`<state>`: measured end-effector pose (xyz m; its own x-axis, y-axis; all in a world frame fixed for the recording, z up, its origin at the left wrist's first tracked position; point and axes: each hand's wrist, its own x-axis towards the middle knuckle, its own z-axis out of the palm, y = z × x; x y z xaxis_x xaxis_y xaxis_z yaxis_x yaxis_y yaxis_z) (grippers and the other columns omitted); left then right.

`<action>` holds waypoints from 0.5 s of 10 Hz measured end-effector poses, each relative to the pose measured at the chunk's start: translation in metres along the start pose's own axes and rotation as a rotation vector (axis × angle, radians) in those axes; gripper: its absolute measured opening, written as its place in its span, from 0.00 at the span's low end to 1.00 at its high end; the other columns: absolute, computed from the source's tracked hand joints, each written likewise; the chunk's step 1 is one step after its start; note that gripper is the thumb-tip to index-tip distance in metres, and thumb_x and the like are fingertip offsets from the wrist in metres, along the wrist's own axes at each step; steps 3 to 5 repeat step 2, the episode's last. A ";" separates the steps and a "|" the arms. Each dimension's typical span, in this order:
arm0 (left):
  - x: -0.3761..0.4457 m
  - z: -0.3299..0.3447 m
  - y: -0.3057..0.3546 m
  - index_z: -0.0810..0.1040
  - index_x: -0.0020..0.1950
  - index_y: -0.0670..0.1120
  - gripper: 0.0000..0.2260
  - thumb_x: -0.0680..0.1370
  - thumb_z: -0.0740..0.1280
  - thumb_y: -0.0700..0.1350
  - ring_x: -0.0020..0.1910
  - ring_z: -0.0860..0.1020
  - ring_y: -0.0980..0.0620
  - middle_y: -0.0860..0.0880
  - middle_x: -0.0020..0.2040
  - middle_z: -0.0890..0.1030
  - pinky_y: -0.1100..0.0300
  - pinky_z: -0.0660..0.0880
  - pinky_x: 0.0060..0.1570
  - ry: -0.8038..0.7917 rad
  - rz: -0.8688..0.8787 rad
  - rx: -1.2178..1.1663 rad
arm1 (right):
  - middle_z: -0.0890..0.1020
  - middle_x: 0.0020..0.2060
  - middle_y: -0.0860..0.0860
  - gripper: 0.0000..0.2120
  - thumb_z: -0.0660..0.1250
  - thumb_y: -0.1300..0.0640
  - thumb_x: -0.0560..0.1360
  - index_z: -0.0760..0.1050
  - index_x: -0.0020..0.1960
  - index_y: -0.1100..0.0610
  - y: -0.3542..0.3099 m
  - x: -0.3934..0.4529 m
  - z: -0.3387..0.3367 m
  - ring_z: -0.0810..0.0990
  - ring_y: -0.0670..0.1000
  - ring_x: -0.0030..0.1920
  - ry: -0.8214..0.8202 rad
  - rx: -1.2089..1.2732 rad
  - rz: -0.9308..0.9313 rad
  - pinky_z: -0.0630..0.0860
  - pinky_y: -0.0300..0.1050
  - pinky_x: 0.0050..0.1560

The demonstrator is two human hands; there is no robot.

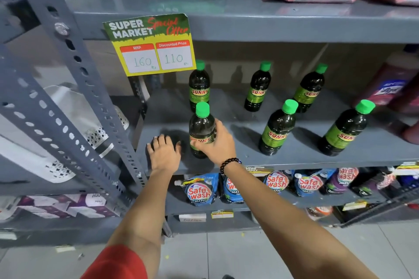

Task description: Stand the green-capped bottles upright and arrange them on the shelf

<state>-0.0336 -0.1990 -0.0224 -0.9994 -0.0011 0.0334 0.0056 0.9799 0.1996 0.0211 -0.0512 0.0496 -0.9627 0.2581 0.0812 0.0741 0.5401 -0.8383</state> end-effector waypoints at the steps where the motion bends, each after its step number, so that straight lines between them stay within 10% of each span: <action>1: -0.002 -0.002 0.000 0.61 0.69 0.38 0.23 0.80 0.53 0.52 0.71 0.59 0.40 0.38 0.71 0.65 0.42 0.55 0.69 -0.006 0.016 -0.013 | 0.79 0.59 0.55 0.36 0.78 0.51 0.62 0.67 0.66 0.56 -0.003 0.001 -0.001 0.77 0.55 0.60 -0.020 -0.001 0.003 0.76 0.50 0.61; 5: -0.011 -0.010 0.004 0.61 0.69 0.36 0.22 0.80 0.55 0.49 0.71 0.59 0.39 0.36 0.71 0.64 0.44 0.54 0.70 0.088 0.002 -0.172 | 0.74 0.66 0.56 0.43 0.79 0.50 0.62 0.62 0.70 0.57 -0.004 -0.005 -0.005 0.74 0.56 0.66 -0.104 0.031 0.056 0.73 0.50 0.66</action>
